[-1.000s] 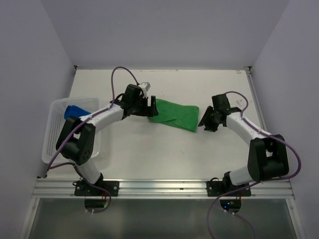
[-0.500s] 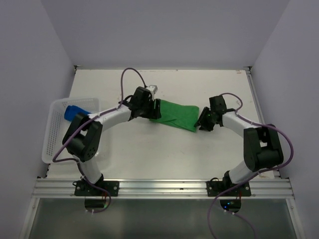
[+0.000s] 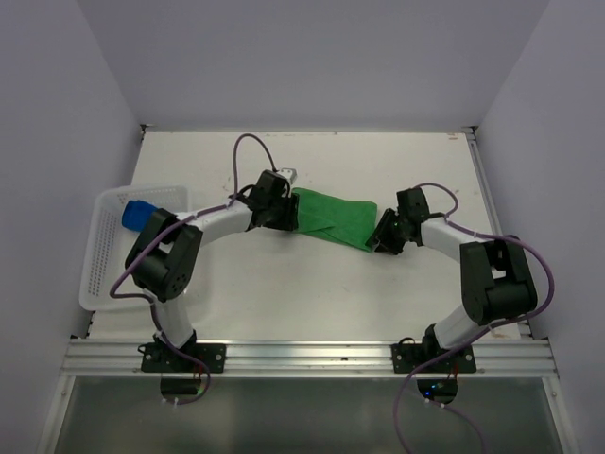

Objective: Roll the towels
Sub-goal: Fold the towel

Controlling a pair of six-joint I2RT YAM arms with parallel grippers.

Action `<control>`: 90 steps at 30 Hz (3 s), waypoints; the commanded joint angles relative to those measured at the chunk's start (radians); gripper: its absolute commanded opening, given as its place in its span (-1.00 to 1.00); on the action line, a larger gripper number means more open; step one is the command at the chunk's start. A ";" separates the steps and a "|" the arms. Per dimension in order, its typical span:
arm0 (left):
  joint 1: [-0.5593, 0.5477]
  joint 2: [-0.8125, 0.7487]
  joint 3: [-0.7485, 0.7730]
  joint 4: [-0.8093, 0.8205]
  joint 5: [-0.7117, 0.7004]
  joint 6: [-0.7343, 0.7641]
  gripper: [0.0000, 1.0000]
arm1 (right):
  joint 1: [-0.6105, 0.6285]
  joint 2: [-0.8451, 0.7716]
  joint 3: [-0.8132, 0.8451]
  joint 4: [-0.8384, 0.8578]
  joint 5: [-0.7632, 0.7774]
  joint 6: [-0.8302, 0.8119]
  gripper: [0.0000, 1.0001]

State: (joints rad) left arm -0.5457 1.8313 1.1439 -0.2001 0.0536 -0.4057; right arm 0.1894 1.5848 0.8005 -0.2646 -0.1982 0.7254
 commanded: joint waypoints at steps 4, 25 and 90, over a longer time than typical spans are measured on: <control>0.000 0.036 -0.007 0.036 -0.029 0.004 -0.20 | 0.001 0.011 -0.006 0.021 -0.023 -0.003 -0.19; 0.001 0.016 0.071 -0.085 -0.182 0.064 -1.00 | 0.001 0.020 0.029 -0.078 0.088 -0.081 -0.36; -0.149 -0.332 -0.590 0.292 -0.239 -0.396 -0.61 | 0.216 -0.022 -0.098 0.022 -0.010 -0.126 -0.46</control>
State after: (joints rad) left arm -0.6529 1.5528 0.6327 0.1543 -0.1024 -0.7113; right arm 0.3828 1.5768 0.7559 -0.1848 -0.2276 0.6090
